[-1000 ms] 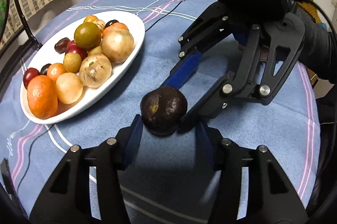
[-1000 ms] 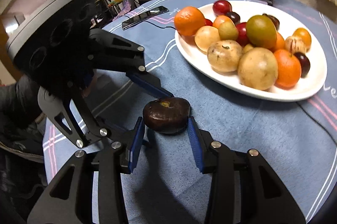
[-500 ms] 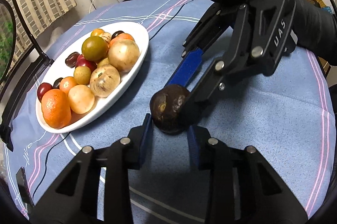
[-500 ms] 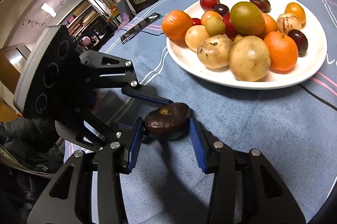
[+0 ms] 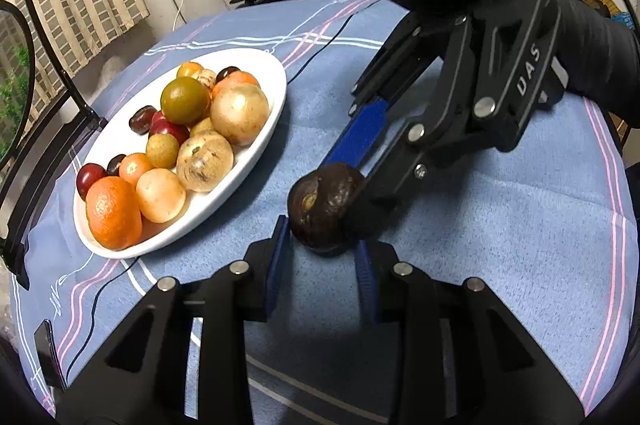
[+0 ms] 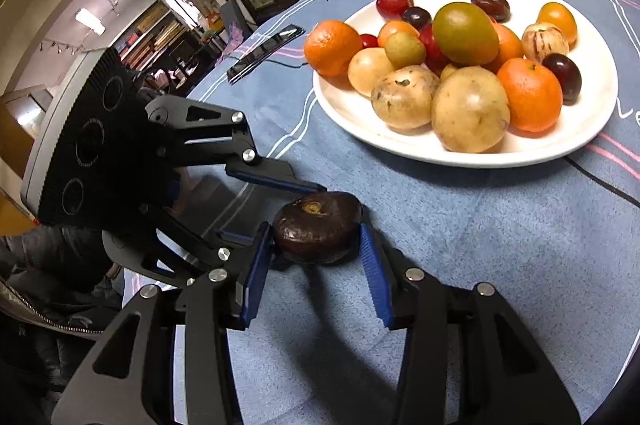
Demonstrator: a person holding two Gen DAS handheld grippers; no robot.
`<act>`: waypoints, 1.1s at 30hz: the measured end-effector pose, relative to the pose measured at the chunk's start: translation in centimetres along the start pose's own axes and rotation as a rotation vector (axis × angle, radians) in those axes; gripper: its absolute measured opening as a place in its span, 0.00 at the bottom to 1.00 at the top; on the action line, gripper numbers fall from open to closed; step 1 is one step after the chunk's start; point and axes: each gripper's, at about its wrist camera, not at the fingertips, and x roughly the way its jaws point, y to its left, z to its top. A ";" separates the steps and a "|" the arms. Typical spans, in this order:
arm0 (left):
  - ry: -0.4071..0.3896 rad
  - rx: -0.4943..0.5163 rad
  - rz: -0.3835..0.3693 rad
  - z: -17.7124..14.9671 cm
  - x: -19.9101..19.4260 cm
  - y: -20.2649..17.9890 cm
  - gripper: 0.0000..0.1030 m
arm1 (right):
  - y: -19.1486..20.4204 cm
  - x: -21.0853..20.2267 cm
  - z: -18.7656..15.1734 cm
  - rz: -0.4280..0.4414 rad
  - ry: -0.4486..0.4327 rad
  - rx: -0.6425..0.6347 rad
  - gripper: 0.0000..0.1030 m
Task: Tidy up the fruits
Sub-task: 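Carry the large dark plum onto the white plate and open both tools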
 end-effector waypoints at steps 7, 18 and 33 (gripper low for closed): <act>-0.012 -0.019 0.012 0.3 -0.3 0.4 0.31 | 0.5 -0.5 0.1 -0.027 -0.032 -0.010 0.43; -0.055 -0.036 0.075 3.1 -2.3 2.4 0.30 | 2.3 -3.1 2.7 -0.089 -0.108 -0.066 0.43; -0.027 -0.499 0.354 8.3 0.8 14.3 0.75 | -2.6 -3.5 10.4 -0.354 -0.342 0.075 0.75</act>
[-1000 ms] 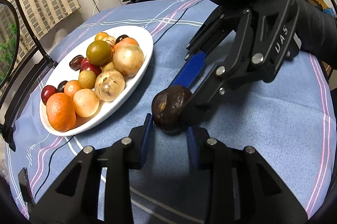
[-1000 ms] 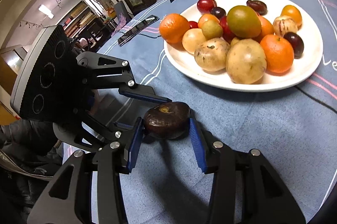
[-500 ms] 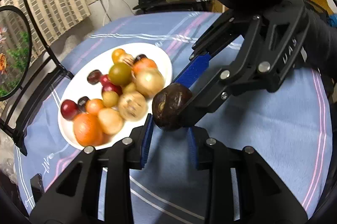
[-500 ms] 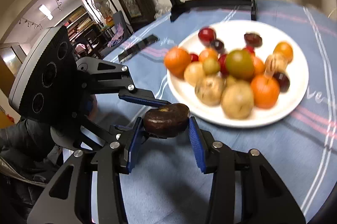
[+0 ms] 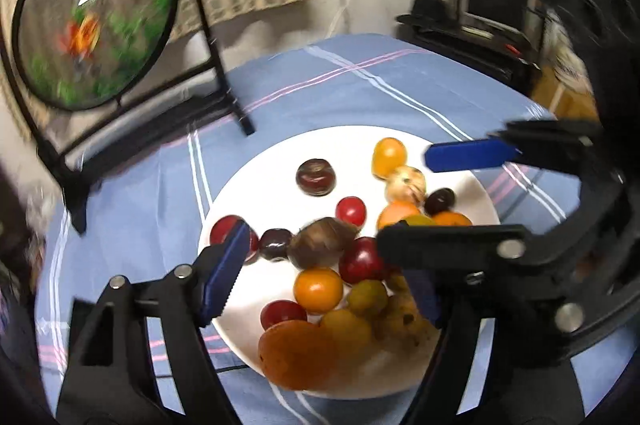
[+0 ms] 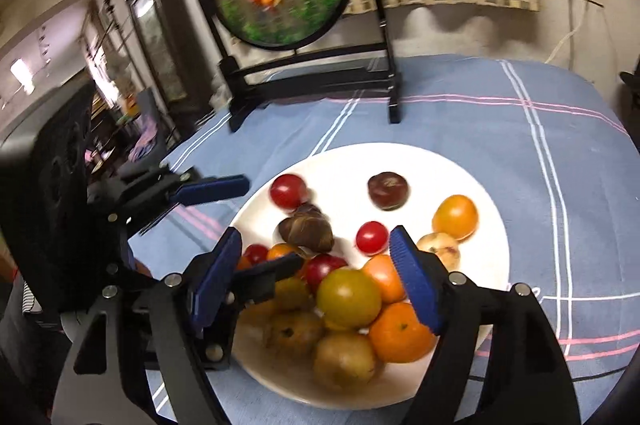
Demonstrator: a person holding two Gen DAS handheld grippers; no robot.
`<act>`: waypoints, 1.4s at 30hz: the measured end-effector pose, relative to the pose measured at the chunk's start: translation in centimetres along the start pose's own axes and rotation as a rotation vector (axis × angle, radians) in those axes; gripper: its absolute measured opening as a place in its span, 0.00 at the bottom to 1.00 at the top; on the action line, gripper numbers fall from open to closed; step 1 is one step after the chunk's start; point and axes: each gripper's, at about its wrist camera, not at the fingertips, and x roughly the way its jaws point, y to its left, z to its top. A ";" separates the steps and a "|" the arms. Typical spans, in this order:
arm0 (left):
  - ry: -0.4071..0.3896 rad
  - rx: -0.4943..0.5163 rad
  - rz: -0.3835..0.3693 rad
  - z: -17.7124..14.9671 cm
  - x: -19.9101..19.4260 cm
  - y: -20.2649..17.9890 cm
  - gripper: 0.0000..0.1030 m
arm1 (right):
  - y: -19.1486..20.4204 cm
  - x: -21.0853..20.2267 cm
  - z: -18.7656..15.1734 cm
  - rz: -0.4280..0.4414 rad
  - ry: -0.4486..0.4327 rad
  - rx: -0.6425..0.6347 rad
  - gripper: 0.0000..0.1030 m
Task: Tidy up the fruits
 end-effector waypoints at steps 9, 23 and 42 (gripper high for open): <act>-0.005 -0.142 0.040 -2.7 -1.9 1.8 0.87 | -1.4 -3.1 -2.0 -0.045 -0.012 0.030 0.77; 0.063 -0.269 0.023 -7.9 -4.4 -0.4 0.88 | 0.2 -5.3 -7.0 -0.217 0.057 0.015 0.88; 0.085 -0.360 0.056 -12.3 -6.8 -2.5 0.88 | 2.1 -7.3 -12.4 -0.330 0.050 0.059 0.91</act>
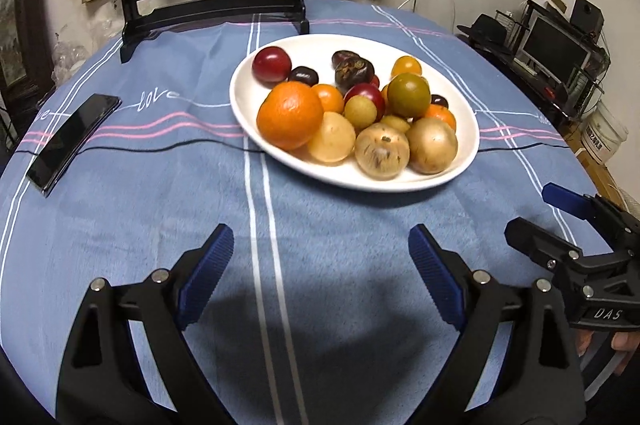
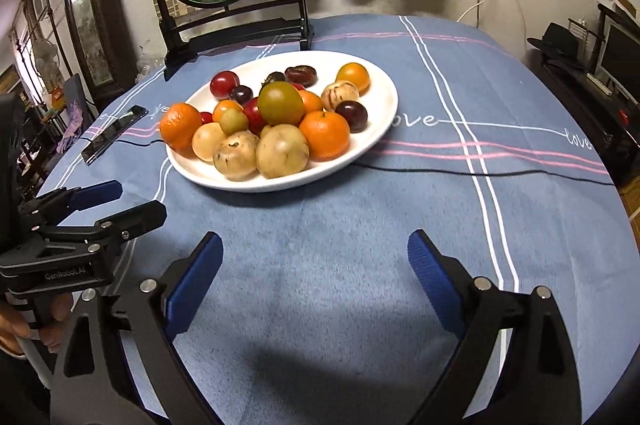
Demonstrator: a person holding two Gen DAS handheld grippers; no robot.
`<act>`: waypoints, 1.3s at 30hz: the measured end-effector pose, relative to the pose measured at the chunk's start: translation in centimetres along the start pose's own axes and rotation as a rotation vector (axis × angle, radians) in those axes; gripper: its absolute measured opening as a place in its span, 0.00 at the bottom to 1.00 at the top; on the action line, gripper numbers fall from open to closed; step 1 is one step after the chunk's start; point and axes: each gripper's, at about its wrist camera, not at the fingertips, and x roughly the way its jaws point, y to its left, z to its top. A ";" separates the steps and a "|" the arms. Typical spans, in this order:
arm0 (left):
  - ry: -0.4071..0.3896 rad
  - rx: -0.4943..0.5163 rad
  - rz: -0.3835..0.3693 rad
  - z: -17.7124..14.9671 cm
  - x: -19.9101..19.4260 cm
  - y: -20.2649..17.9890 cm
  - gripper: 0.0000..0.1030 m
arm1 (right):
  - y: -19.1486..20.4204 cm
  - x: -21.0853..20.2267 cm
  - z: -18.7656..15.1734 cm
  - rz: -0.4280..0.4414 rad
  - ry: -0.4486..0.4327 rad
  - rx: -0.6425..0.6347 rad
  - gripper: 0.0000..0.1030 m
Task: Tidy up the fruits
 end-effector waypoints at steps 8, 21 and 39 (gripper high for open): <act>0.019 -0.012 0.012 -0.6 0.5 0.2 0.88 | 0.2 0.3 -0.4 -0.031 0.007 -0.002 0.92; 0.041 -0.033 0.044 -0.9 1.0 0.4 0.90 | 0.7 1.0 -0.9 -0.077 0.046 -0.009 0.92; 0.053 -0.046 0.054 -1.3 1.3 0.3 0.92 | 1.1 1.0 -1.0 -0.094 0.041 -0.032 0.92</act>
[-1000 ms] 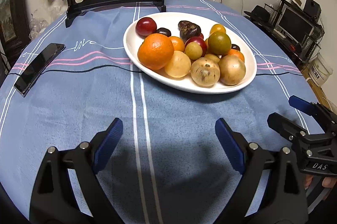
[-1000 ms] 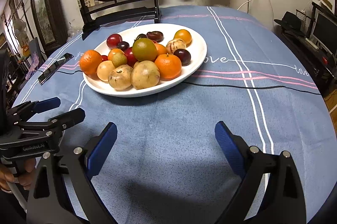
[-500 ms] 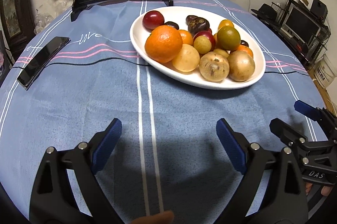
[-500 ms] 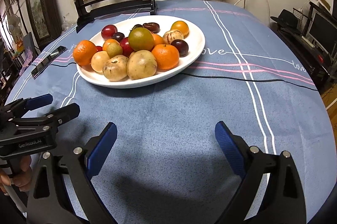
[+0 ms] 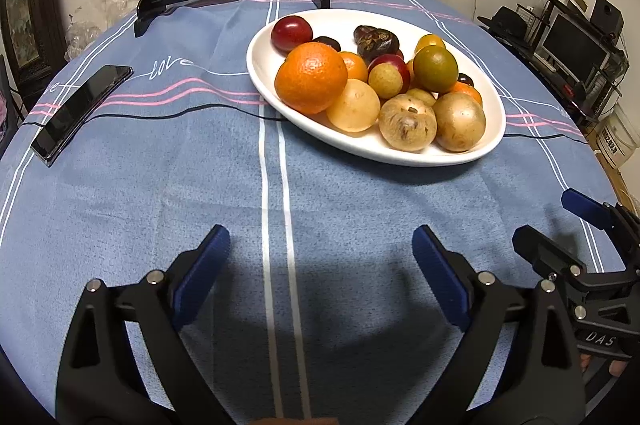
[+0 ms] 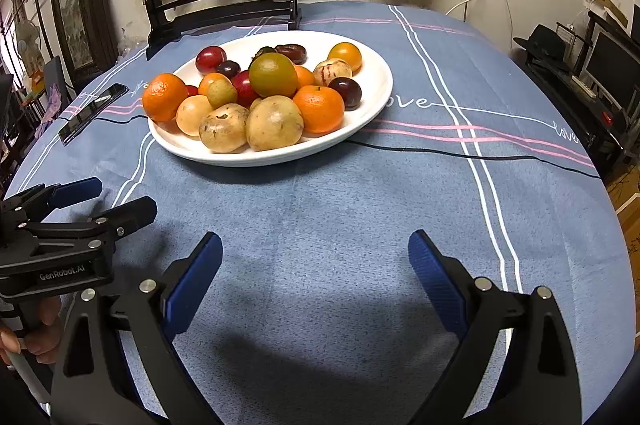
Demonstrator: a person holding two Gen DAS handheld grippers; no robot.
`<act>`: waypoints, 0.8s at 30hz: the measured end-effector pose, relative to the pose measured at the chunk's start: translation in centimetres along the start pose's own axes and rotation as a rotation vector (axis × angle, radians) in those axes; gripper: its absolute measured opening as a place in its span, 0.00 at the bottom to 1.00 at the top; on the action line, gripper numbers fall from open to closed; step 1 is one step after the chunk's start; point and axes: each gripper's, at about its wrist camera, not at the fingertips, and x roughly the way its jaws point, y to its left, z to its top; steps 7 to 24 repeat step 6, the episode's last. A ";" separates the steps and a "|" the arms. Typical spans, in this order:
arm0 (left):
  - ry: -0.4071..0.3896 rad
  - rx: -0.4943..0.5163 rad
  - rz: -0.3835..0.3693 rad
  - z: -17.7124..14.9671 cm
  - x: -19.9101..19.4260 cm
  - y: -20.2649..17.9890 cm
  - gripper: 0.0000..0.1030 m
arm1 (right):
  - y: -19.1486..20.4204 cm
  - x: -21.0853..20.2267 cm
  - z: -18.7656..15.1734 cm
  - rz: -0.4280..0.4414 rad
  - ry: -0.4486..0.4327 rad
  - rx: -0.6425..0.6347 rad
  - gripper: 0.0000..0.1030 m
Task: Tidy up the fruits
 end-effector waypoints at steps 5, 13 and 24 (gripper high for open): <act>0.010 -0.005 0.000 0.0 0.2 0.1 0.92 | 0.0 0.1 0.0 -0.013 0.009 -0.001 0.92; 0.013 -0.006 0.002 0.1 0.3 0.2 0.92 | 0.0 0.2 0.0 -0.018 0.013 -0.002 0.92; 0.013 -0.006 0.002 0.1 0.3 0.2 0.92 | 0.0 0.2 0.0 -0.018 0.013 -0.002 0.92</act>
